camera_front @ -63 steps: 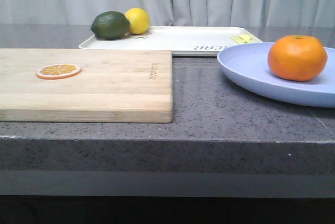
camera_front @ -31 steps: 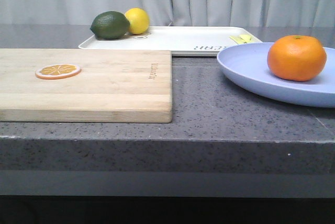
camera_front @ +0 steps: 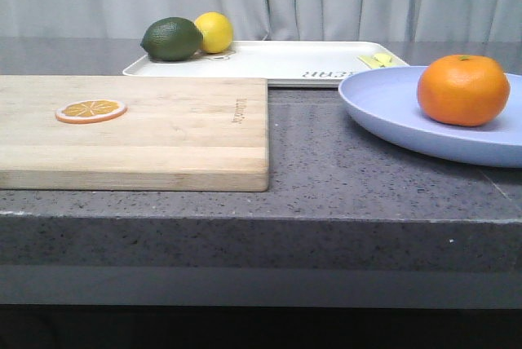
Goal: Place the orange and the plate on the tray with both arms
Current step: 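Move the right gripper down to the plate rim nearest the robot, then close the right gripper on the blue plate's rim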
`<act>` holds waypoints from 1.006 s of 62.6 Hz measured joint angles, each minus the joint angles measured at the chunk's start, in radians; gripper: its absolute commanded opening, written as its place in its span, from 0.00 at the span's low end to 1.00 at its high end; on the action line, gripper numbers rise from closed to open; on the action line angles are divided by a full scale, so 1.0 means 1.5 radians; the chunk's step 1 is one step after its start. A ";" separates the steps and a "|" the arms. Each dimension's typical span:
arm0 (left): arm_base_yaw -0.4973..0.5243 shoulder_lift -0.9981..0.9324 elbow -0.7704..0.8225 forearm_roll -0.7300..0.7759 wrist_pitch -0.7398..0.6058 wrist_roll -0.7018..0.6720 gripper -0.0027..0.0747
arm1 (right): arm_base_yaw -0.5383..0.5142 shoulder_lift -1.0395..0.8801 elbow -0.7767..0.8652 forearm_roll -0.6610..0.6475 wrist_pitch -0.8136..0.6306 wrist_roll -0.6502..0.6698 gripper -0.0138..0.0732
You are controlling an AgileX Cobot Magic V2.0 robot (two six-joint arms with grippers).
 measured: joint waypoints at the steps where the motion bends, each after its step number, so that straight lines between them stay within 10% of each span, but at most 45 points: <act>1: 0.000 0.000 0.000 0.000 0.000 0.000 0.81 | 0.000 0.005 0.000 0.003 0.000 0.000 0.71; 23: 0.000 0.000 0.000 0.000 0.000 0.000 0.81 | 0.000 0.043 -0.003 0.025 -0.008 -0.001 0.69; 63: 0.000 0.000 0.000 0.000 0.000 0.000 0.81 | 0.000 0.055 -0.003 0.030 -0.033 -0.002 0.12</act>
